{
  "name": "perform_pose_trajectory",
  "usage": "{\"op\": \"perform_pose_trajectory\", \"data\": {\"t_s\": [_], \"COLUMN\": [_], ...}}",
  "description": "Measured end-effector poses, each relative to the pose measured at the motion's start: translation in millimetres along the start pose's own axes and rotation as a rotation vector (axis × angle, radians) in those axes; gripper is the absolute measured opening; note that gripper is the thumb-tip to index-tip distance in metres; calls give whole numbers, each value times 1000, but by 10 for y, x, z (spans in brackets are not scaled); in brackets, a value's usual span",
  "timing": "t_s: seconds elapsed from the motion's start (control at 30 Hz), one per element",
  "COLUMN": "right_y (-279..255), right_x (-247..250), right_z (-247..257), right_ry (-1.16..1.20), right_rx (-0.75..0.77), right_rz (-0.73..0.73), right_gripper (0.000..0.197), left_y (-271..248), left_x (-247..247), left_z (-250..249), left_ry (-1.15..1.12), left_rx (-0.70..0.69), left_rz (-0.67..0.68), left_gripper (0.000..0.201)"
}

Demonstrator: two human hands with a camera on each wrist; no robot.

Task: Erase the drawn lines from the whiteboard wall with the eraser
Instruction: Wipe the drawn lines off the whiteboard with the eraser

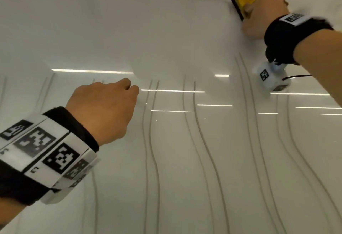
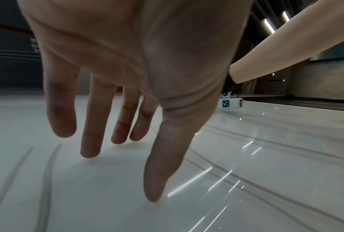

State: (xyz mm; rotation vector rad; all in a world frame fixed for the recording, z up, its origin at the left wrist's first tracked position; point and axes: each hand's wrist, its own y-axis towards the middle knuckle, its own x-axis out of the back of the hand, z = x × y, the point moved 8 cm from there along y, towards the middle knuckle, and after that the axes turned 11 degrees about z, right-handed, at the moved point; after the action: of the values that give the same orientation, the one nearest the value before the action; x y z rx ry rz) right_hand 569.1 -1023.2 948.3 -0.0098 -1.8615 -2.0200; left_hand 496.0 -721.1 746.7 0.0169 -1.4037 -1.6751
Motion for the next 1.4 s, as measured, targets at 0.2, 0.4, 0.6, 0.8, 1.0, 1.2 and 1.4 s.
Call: {"op": "perform_pose_trajectory", "data": {"t_s": [0.2, 0.4, 0.6, 0.8, 1.0, 1.2, 1.4], "right_y": [-184, 211, 76, 452, 363, 378, 438], "right_x": [-248, 171, 5, 154, 101, -15, 200], "right_z": [646, 162, 1204, 553, 1580, 1190, 1022], "right_ry": [-81, 41, 195, 133, 156, 116, -33], "right_rx": [408, 57, 332, 78, 265, 255, 220], "right_rz": [96, -20, 51, -36, 18, 89, -46], "right_gripper": [53, 42, 47, 46, 41, 51, 9], "left_y": [5, 37, -30, -57, -98, -112, -83], "left_x": [3, 10, -40, -44, -95, -94, -100], "left_z": [-20, -104, -62, -85, -35, -13, -6], "left_ry": [-13, -5, -41, -70, -88, -103, -104], "left_rx": [53, 52, 55, 12, -11, -26, -45], "left_rz": [50, 47, 63, 32, 0, 6, 44], "left_gripper": [43, 45, 51, 48, 56, 50, 47]}}
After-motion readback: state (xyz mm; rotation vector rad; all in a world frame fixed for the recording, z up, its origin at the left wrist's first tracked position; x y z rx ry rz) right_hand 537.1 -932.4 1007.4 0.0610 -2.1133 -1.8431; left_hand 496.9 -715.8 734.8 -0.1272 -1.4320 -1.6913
